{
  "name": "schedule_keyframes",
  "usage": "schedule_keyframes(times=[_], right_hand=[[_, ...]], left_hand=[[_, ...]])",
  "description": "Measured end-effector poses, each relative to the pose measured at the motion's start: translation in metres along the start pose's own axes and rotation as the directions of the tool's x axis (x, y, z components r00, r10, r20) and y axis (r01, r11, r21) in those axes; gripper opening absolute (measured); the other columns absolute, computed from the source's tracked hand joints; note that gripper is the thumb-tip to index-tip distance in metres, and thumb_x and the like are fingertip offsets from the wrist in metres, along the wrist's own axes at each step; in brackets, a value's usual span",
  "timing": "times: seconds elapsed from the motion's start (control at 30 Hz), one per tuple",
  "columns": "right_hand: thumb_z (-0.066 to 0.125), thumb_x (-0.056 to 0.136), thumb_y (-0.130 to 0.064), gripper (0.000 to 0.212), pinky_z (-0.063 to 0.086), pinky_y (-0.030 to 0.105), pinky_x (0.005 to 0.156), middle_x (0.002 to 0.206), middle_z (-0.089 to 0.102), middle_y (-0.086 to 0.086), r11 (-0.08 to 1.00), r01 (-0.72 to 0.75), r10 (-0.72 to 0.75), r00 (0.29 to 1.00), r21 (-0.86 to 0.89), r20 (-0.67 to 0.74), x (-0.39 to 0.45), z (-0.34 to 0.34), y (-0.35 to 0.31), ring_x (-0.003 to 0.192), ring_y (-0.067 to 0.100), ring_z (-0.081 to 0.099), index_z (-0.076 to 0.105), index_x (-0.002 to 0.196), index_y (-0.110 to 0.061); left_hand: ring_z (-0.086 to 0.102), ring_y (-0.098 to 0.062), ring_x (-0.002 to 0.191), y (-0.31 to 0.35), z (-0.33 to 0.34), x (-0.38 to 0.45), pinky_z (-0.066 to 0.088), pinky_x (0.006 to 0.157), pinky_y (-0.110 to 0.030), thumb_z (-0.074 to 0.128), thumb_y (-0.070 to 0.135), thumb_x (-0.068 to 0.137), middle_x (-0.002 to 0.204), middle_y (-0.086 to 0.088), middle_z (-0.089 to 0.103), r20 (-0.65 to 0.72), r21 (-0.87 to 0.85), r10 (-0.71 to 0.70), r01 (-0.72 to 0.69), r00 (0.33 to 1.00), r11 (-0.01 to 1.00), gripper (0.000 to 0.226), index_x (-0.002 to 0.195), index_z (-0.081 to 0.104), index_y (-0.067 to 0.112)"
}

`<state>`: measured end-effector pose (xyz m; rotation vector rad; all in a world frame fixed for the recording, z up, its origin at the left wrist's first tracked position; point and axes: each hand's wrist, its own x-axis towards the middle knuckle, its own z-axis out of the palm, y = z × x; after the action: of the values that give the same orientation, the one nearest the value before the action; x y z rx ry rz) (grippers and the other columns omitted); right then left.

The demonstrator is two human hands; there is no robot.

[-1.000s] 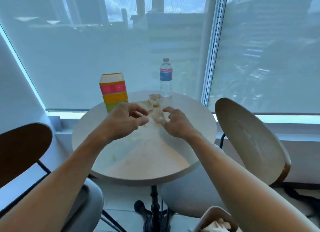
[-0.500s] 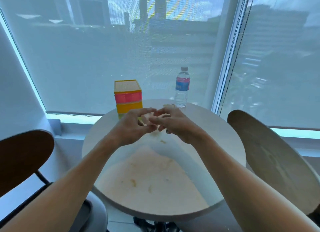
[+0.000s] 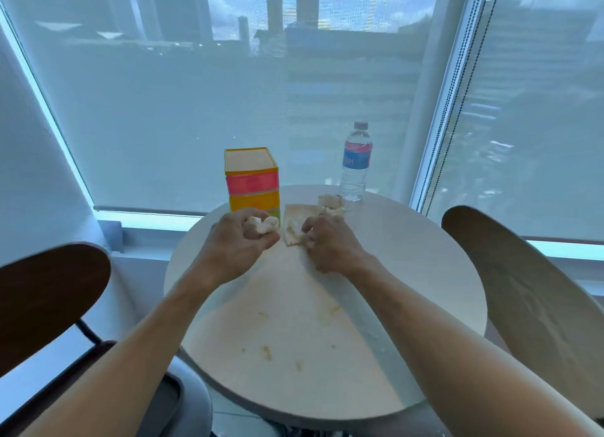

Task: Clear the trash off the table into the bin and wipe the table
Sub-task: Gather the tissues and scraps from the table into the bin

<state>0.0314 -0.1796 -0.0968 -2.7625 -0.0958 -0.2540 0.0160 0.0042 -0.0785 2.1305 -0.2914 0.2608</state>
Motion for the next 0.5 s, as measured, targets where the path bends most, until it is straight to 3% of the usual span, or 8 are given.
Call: schedule_keyframes(times=[0.13, 0.3, 0.4, 0.5], right_hand=[[0.055, 0.088, -0.01, 0.025, 0.046, 0.026, 0.082, 0.108, 0.07, 0.007, 0.96, -0.007, 0.045, 0.99, 0.28, -0.13, -0.013, -0.014, -0.001, 0.101, 0.022, 0.062, 0.072, 0.105, -0.011], [0.061, 0.09, -0.014, 0.016, 0.041, 0.015, 0.065, 0.08, 0.066, -0.008, 0.867, 0.026, 0.095, 0.972, 0.498, -0.215, -0.051, -0.047, 0.013, 0.074, 0.007, 0.059, 0.074, 0.097, -0.017], [0.064, 0.089, -0.016, 0.011, 0.046, 0.02, 0.063, 0.07, 0.063, -0.011, 0.795, 0.005, 0.147, 0.969, 0.607, -0.2, -0.086, -0.067, 0.033, 0.066, 0.007, 0.06, 0.073, 0.091, -0.021], [0.066, 0.089, -0.018, 0.008, 0.052, 0.028, 0.068, 0.072, 0.066, -0.006, 0.733, -0.033, 0.205, 0.963, 0.68, -0.175, -0.124, -0.082, 0.062, 0.065, 0.007, 0.064, 0.073, 0.088, -0.023]], left_hand=[[0.059, -0.015, 0.073, 0.001, 0.0, -0.01, 0.05, 0.07, -0.031, 0.083, 0.033, 0.071, 0.083, 0.004, 0.065, -0.006, 0.017, -0.024, 0.024, 1.0, 1.0, 0.029, 0.085, 0.058, 0.029], [0.055, -0.012, 0.062, 0.017, 0.01, -0.029, 0.043, 0.061, -0.026, 0.086, 0.036, 0.067, 0.072, 0.007, 0.063, 0.012, -0.052, -0.057, 0.057, 0.998, 0.997, 0.031, 0.082, 0.061, 0.027], [0.057, -0.012, 0.062, 0.037, 0.022, -0.046, 0.043, 0.062, -0.025, 0.086, 0.034, 0.067, 0.073, 0.005, 0.066, 0.035, -0.09, -0.049, 0.052, 0.998, 0.995, 0.028, 0.082, 0.066, 0.024], [0.058, -0.005, 0.061, 0.066, 0.04, -0.068, 0.043, 0.061, -0.021, 0.085, 0.029, 0.07, 0.074, 0.005, 0.067, 0.085, -0.124, -0.007, 0.017, 0.996, 0.992, 0.022, 0.082, 0.069, 0.02]])
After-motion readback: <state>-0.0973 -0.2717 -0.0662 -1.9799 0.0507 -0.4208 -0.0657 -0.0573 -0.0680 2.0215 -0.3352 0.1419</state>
